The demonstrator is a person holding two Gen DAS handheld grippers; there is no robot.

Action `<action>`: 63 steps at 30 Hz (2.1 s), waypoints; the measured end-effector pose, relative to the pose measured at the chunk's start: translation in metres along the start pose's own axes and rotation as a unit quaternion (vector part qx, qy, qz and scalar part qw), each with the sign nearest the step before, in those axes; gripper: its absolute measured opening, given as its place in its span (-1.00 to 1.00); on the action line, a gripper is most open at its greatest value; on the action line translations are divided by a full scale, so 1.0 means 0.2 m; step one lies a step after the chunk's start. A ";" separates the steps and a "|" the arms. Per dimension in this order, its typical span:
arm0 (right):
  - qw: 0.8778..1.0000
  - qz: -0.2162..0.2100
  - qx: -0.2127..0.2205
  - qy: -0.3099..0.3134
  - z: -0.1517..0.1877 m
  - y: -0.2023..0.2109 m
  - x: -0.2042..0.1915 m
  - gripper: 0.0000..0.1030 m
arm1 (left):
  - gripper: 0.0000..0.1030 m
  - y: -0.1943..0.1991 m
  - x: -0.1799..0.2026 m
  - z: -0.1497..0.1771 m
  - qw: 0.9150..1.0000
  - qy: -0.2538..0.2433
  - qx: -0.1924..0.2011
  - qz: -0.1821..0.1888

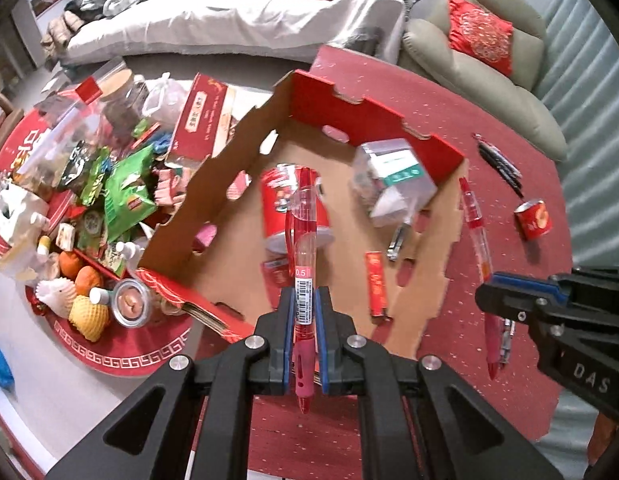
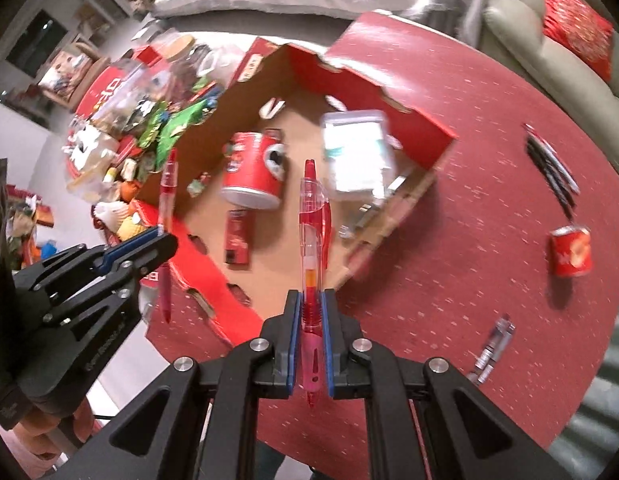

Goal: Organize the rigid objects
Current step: 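Lift both red pens and carry them over the cardboard box, then open both grippers to drop the red pens into the box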

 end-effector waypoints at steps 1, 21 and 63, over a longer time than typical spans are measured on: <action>1.000 -0.003 -0.001 0.002 -0.02 -0.01 -0.02 -0.79 | -0.80 -0.01 -0.02 -0.01 1.000 0.000 -0.002 -0.003; 0.998 -0.026 -0.046 -0.031 -0.18 -0.30 -0.05 -0.79 | -0.80 -0.23 -0.05 -0.10 1.000 -0.005 -0.025 -0.014; 0.993 -0.057 -0.081 -0.070 -0.18 -0.53 0.06 0.92 | 0.99 -0.53 -0.10 0.01 0.993 -0.007 -0.104 -0.062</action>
Point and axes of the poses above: each gripper's, at about its wrist camera, not at the fingertips, and y roughly against the way its jaws point, x to its right, z to its underside, the point moved 8 cm from there along -y, roughly the way its jaws point, and after that the axes turned 7 degrees about y, right-handed, at the moved point
